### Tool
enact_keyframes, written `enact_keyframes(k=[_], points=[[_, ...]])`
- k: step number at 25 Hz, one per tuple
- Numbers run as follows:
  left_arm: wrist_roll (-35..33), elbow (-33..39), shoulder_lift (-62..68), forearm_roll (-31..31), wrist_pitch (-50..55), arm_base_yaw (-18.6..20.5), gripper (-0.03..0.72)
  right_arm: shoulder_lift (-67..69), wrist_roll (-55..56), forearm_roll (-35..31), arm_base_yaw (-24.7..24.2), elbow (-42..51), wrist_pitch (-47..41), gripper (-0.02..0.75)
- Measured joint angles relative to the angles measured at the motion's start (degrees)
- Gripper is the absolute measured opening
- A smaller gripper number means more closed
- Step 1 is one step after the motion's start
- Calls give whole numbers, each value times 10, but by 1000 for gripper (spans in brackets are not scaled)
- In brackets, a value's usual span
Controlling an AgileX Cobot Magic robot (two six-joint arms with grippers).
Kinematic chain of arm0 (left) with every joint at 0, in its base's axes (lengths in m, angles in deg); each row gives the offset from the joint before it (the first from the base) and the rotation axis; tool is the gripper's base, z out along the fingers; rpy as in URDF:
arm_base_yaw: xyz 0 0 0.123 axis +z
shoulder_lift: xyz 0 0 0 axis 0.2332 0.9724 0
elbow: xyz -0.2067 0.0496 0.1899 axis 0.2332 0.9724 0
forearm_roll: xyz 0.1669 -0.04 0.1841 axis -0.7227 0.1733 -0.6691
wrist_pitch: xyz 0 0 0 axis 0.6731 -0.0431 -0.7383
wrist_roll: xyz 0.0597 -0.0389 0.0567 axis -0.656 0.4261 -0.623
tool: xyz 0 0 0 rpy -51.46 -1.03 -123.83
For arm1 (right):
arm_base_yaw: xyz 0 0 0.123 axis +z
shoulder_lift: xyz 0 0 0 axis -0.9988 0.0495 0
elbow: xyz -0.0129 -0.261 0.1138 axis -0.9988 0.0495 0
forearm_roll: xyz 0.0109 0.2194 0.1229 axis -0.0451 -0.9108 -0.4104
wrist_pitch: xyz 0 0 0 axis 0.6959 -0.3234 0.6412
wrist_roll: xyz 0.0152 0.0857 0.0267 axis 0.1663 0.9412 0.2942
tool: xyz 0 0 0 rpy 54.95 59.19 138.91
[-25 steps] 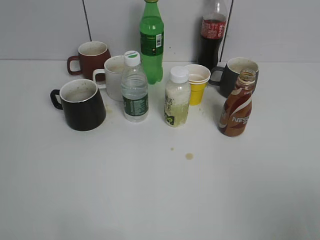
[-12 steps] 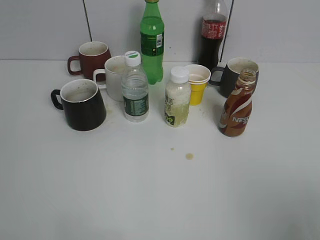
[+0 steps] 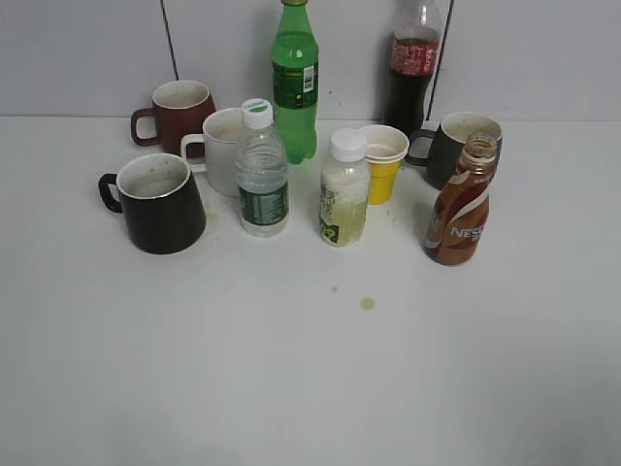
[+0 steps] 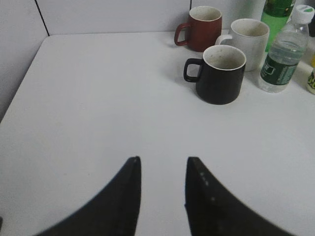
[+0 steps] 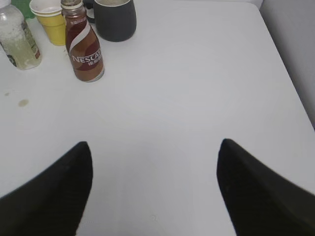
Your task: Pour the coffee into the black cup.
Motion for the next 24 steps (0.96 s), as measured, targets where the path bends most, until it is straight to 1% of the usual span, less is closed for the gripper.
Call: enact_keyframes(k=[24], points=[[0,0,0,0,0,0,242,0,-1,0,0,0,0,587]])
